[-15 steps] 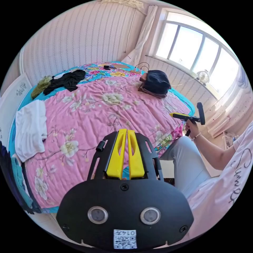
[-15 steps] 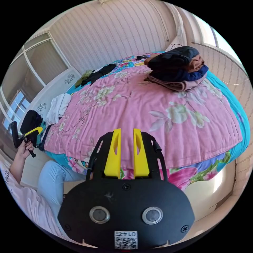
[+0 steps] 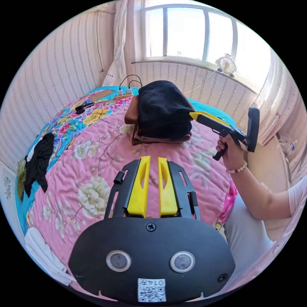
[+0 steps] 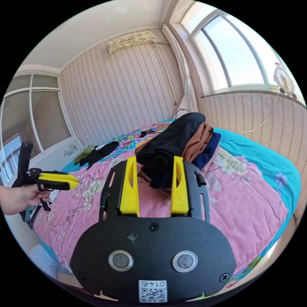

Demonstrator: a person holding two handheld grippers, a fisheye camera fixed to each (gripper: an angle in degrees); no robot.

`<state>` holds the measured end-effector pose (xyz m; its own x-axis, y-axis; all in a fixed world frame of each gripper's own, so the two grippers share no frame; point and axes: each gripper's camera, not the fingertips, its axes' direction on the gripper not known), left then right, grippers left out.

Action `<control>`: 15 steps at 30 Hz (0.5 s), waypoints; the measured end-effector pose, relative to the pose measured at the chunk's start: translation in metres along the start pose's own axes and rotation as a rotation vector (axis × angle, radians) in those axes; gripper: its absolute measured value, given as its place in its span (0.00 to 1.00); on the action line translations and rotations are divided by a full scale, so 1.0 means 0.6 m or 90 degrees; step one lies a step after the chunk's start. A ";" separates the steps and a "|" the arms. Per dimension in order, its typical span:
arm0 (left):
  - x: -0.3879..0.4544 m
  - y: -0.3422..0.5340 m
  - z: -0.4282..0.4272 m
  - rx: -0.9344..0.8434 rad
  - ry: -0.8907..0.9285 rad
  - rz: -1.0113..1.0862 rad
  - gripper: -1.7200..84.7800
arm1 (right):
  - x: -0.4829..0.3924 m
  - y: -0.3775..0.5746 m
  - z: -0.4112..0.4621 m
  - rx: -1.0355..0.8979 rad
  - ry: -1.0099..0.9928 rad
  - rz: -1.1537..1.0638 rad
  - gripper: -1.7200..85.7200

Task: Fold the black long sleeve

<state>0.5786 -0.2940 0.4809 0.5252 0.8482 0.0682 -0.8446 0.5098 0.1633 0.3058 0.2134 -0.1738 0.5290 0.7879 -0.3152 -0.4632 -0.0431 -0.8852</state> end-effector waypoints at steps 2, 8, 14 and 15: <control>-0.005 -0.066 0.062 0.003 -0.001 -0.001 0.09 | 0.015 0.008 -0.014 0.006 -0.037 -0.005 0.19; -0.030 -0.167 0.178 0.010 0.036 -0.066 0.15 | 0.048 0.028 -0.032 0.033 0.015 -0.016 0.18; -0.044 -0.177 0.208 0.019 0.068 -0.132 0.08 | 0.054 0.052 -0.058 0.058 0.015 -0.009 0.06; -0.045 -0.174 0.203 0.026 0.076 -0.130 0.06 | 0.056 0.051 -0.061 0.051 0.005 -0.004 0.05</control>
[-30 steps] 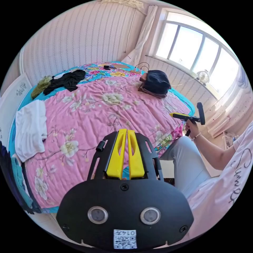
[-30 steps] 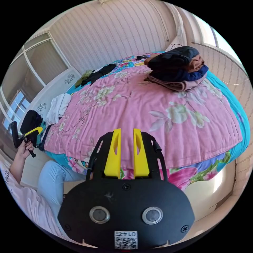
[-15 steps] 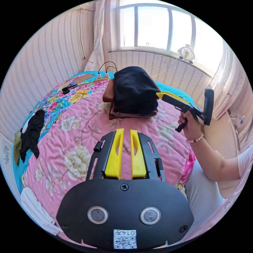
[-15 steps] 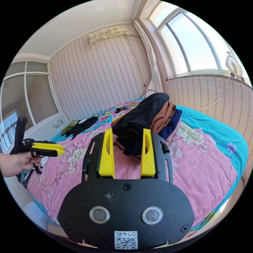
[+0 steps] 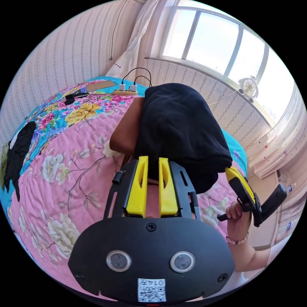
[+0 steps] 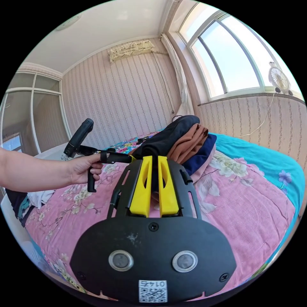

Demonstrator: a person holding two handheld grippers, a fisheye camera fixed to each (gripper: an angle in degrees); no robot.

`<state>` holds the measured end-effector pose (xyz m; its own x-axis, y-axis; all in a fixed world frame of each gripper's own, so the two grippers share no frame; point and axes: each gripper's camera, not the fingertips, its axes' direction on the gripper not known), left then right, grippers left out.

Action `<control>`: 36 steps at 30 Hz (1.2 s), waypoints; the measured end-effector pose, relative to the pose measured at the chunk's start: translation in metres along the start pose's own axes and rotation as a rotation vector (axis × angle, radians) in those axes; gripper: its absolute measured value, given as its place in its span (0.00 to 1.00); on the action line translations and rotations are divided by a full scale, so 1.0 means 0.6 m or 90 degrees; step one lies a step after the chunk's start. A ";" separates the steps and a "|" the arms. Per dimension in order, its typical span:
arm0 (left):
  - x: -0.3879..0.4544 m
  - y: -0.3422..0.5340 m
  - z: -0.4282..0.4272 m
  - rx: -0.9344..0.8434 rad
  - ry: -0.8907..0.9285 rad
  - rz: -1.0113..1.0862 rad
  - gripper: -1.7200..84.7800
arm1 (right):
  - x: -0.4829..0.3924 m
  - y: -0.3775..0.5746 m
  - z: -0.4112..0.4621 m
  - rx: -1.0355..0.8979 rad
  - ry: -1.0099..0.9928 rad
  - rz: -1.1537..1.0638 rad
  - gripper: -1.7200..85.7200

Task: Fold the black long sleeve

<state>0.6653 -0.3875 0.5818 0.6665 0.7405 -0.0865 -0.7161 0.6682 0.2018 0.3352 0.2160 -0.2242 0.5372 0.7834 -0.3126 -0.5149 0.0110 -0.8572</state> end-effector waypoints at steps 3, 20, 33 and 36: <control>0.002 0.010 -0.042 0.026 0.009 0.006 0.02 | -0.004 -0.004 -0.013 -0.005 -0.009 -0.006 0.03; -0.031 0.430 -0.691 0.244 -0.029 -0.033 0.01 | -0.424 0.057 -0.193 -0.144 -0.445 -0.283 0.02; 0.002 0.717 -0.749 0.242 0.015 -0.232 0.01 | -0.553 0.181 -0.265 -0.416 -0.401 -0.238 0.11; 0.028 0.699 -0.735 0.212 0.022 -0.170 0.01 | -0.585 0.156 -0.277 -0.376 -0.396 -0.257 0.16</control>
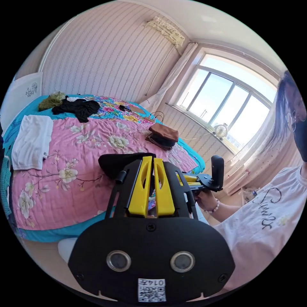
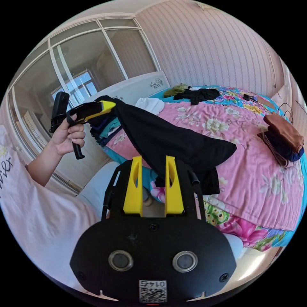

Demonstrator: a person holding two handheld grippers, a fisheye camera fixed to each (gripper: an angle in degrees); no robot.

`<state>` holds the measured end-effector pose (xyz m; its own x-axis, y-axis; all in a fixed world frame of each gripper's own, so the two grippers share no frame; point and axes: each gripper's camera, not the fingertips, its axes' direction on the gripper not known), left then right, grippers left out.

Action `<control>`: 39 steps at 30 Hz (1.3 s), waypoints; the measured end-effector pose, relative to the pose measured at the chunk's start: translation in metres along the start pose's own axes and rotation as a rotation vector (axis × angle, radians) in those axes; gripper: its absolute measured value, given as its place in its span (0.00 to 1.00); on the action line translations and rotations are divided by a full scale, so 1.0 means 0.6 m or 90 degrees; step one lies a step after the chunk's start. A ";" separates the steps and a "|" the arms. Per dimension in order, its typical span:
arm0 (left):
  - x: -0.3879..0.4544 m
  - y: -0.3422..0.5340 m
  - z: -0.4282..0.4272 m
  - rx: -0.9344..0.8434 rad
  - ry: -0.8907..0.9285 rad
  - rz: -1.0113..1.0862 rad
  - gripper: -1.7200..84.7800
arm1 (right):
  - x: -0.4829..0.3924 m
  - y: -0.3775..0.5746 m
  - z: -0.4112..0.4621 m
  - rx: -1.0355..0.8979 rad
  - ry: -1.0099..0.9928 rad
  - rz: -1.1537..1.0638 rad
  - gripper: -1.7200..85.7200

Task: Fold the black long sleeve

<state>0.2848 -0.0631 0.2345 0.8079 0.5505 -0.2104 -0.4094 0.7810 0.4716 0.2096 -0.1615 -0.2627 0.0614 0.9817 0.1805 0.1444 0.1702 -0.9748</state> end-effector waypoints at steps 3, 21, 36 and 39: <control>0.037 -0.012 0.038 -0.051 0.035 0.078 0.01 | -0.041 -0.031 0.005 0.032 0.006 -0.067 0.17; -0.106 0.132 0.309 -0.358 -0.099 -0.124 0.10 | 0.180 0.086 -0.188 0.078 0.212 0.229 0.03; -0.109 -0.271 -0.096 0.088 -0.214 0.031 0.01 | 0.196 0.057 -0.191 0.191 -0.283 0.138 0.03; -0.050 -0.390 -0.090 0.061 -0.249 0.152 0.02 | 0.202 0.052 -0.191 0.247 -0.349 0.149 0.03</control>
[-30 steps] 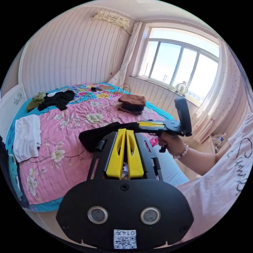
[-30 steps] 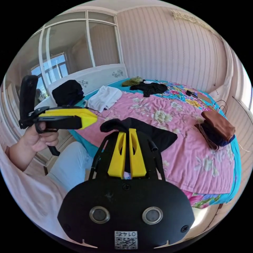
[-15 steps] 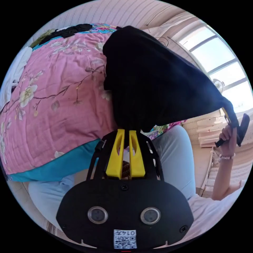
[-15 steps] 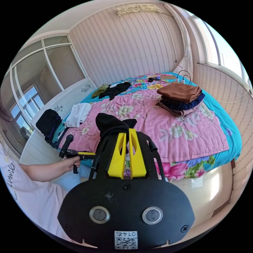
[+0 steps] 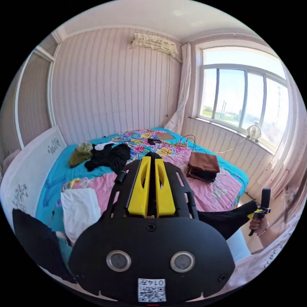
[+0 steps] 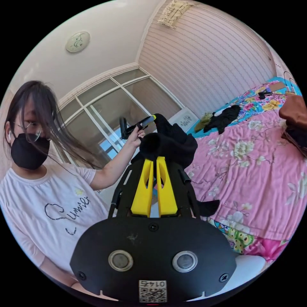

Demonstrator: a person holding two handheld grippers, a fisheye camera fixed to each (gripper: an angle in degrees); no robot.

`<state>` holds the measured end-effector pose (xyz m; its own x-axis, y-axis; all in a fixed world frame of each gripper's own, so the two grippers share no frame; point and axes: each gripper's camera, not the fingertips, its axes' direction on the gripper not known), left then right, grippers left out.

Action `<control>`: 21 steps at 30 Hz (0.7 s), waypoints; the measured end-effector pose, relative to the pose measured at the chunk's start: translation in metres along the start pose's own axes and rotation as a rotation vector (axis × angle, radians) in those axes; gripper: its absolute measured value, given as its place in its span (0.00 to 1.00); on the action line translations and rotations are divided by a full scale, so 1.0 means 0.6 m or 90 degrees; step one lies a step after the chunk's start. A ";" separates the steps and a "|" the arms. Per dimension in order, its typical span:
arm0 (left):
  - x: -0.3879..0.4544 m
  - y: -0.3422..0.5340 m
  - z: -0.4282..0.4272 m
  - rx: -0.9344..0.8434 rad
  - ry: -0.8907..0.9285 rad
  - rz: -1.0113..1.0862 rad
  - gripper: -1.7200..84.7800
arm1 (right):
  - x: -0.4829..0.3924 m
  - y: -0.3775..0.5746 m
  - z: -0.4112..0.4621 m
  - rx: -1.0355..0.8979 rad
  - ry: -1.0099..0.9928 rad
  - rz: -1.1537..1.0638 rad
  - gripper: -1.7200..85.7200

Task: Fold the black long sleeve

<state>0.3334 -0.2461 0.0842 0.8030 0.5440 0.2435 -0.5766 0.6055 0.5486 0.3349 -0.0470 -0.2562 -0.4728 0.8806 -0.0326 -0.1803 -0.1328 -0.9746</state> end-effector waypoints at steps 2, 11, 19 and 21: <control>0.027 -0.056 0.050 -0.036 0.026 0.051 0.04 | 0.011 0.010 -0.015 0.037 0.013 0.017 0.03; 0.070 0.119 0.291 -0.292 0.102 -0.004 0.05 | 0.112 0.126 -0.065 -0.085 0.439 0.199 0.02; 0.061 0.453 0.259 -0.431 0.122 -0.145 0.04 | 0.153 0.145 -0.064 -0.170 0.552 0.282 0.03; 0.065 0.504 0.253 -0.448 0.122 -0.174 0.04 | 0.140 0.117 -0.056 -0.139 0.591 0.224 0.04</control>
<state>0.2132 -0.1299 0.3811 0.9273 0.3743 -0.0056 -0.3734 0.9239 -0.0834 0.3115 0.0332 -0.3351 0.4042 0.8252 -0.3947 0.0450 -0.4489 -0.8925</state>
